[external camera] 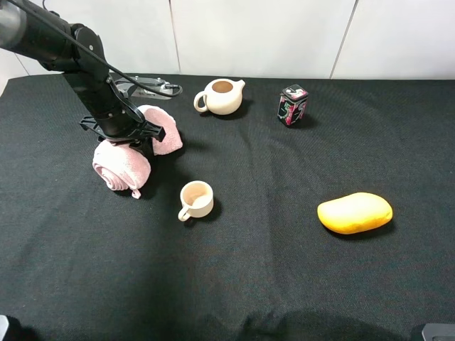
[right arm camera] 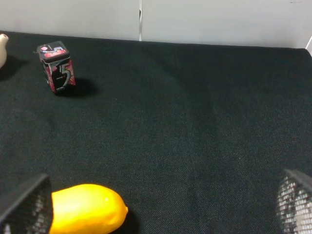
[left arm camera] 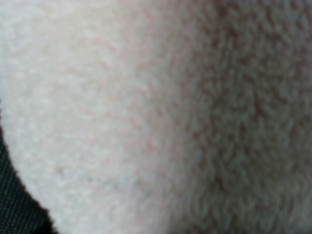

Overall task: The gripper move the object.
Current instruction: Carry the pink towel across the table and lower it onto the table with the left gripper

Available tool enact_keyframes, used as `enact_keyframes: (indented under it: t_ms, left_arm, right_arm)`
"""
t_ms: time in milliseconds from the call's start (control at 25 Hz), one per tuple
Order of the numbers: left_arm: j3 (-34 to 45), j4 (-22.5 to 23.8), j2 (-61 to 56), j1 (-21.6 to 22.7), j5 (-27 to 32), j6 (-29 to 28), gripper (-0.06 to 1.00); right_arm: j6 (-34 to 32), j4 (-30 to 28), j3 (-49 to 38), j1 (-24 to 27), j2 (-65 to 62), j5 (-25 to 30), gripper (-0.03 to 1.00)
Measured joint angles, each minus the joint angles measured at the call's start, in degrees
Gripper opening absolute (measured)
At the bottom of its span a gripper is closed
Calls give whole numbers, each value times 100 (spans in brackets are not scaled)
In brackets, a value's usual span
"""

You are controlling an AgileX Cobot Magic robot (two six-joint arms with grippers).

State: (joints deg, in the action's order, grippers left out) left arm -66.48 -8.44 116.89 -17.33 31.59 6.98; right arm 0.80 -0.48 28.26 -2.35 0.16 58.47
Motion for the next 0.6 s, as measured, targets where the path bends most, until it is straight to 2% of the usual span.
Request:
enact_keyframes:
  t_ms: [200,600]
  left_arm:
    - [-81,19,0,0,109,0,53]
    - [-1152,48,-15,0,1645,15,53]
  right_arm:
    - [0,0,0,0,0,0,69]
    - [0,0,0,0,0,0,69]
